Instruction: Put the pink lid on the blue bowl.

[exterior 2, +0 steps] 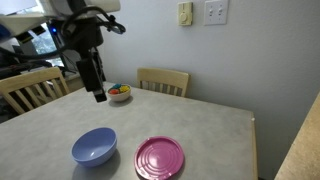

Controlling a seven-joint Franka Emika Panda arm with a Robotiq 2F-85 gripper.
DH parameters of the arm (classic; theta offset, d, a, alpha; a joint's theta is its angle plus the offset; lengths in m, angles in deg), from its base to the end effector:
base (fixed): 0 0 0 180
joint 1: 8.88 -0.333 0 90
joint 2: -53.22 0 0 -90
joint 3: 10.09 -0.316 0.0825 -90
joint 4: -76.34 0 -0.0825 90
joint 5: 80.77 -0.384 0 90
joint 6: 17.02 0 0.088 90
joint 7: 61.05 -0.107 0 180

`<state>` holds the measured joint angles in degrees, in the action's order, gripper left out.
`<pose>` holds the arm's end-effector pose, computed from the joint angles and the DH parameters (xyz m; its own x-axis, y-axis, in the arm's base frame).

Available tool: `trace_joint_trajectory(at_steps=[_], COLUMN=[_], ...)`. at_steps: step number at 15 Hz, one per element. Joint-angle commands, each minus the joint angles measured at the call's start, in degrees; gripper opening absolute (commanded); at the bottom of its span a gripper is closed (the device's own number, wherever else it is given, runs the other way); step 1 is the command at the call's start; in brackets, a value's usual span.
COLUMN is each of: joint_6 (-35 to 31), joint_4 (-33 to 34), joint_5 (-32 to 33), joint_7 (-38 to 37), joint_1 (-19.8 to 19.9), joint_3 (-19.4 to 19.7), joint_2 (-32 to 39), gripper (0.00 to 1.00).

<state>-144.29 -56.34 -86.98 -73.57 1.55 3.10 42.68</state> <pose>0.4496 -0.1950 0.4235 0.7675 -0.6392 0.0482 -0.6276 -0.7646 -0.1467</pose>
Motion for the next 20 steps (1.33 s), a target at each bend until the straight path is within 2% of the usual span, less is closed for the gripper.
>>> trace_joint_trajectory(at_steps=[1, 7, 10, 16, 20], joint_6=[-2.00, -3.08, -5.64, -11.35, -8.12], joint_4=[0.63, 1.11, 3.67, 12.14, 17.46], joint_5=[-1.02, -2.42, -0.89, 7.22, 4.45], joint_7=[-1.39, -1.07, -2.71, -7.93, -2.28], joint_1=[1.28, 0.91, 0.77, -0.07, -0.01], joint_3=[-0.34, -0.70, -1.31, -0.98, -2.15], joint_2=[2.02, 3.38, 9.55, 23.81, 30.84], gripper=[1.00, 1.00, 1.00, 1.00, 1.00])
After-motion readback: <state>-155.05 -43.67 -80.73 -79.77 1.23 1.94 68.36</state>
